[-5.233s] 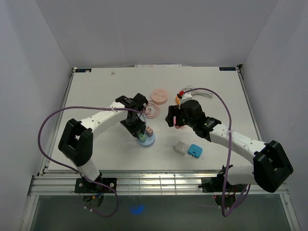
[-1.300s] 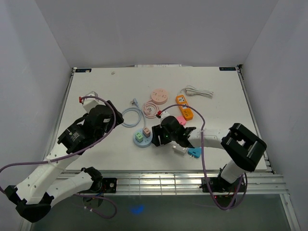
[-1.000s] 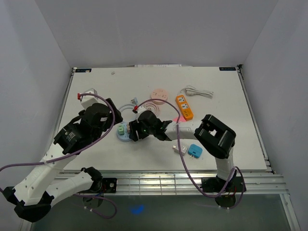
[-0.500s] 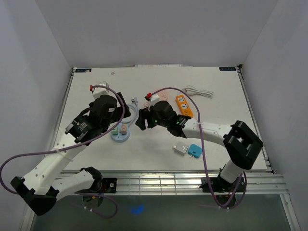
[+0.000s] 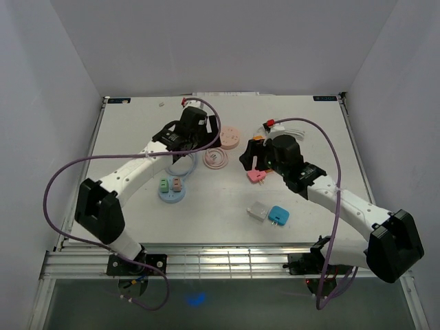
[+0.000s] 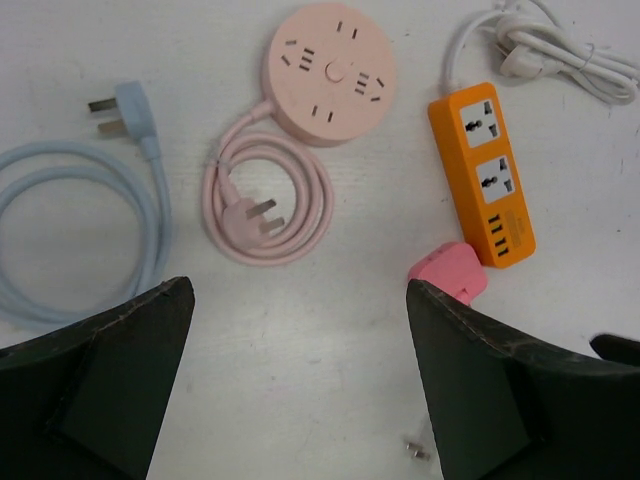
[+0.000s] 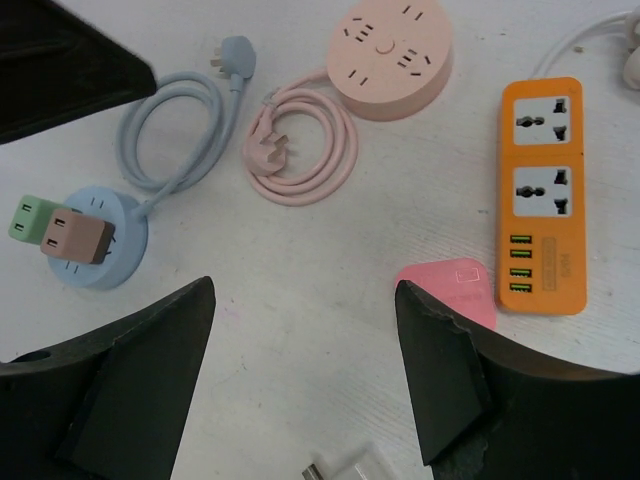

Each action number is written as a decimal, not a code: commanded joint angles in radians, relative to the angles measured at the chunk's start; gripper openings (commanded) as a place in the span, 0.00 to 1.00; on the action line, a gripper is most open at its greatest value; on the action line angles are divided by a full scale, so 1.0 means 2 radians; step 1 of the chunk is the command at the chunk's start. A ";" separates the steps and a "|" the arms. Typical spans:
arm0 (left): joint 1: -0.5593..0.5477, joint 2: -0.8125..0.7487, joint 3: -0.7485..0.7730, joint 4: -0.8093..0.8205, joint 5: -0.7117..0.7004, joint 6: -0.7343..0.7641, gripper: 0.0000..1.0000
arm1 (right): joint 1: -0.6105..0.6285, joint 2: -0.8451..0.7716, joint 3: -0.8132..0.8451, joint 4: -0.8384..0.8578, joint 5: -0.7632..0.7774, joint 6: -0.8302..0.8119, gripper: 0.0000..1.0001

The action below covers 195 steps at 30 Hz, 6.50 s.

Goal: Insert the plug

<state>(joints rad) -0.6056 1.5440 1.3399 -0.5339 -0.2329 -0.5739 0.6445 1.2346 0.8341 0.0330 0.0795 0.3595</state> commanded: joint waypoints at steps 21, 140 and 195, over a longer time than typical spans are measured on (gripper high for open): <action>0.044 0.351 0.266 0.187 0.041 0.106 0.98 | -0.098 -0.061 -0.037 -0.035 -0.081 -0.013 0.79; 0.002 -0.113 -0.168 0.069 0.142 0.009 0.98 | -0.074 0.261 0.136 -0.159 -0.034 -0.174 0.92; 0.077 0.009 -0.032 0.018 0.466 0.058 0.98 | 0.046 0.002 0.003 -0.004 -0.142 -0.250 0.61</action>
<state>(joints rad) -0.4553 1.5555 1.2427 -0.4892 0.6346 -0.4606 0.7238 1.2694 0.8524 -0.0536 -0.1978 -0.1139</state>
